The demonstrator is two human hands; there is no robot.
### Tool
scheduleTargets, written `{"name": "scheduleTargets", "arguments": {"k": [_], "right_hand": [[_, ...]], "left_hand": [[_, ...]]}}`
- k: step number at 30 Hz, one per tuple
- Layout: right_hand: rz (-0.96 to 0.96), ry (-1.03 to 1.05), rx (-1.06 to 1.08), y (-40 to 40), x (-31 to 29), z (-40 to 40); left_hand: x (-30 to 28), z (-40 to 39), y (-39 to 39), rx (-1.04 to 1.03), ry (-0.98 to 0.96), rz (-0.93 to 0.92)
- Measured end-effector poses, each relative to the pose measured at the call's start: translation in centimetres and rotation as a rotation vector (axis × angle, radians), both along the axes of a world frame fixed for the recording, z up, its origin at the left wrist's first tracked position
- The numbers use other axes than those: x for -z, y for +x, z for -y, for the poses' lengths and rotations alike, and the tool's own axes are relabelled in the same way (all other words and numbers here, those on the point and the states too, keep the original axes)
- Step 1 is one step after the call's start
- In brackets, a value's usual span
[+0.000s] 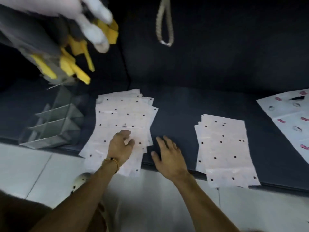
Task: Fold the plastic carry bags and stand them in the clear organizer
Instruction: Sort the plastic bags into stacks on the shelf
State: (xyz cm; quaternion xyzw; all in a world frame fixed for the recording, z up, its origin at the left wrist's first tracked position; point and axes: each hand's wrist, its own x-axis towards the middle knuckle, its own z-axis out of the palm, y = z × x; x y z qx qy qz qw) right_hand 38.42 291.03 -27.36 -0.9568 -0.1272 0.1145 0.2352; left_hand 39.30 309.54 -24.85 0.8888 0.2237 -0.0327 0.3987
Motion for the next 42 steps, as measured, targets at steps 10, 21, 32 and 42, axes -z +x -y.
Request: {"name": "scheduleTargets", "arguments": {"k": [10, 21, 32, 42], "right_hand": [[0.013, -0.273, -0.156, 1.4, 3.1, -7.6], [0.017, -0.368, 0.079, 5.9, 1.7, 4.1], [0.172, -0.294, -0.309, 4.4, 1.1, -6.8], [0.067, -0.454, -0.380, 5.8, 3.0, -7.9]], "left_hand": [[4.4, -9.8, -0.2, 0.038, 0.312, -0.224], [3.9, 1.2, 4.2, 0.413, 0.198, -0.101], [0.6, -3.8, 2.1, 0.304, 0.089, 0.146], [-2.9, -15.7, -3.9, -0.031, 0.389, 0.343]]}}
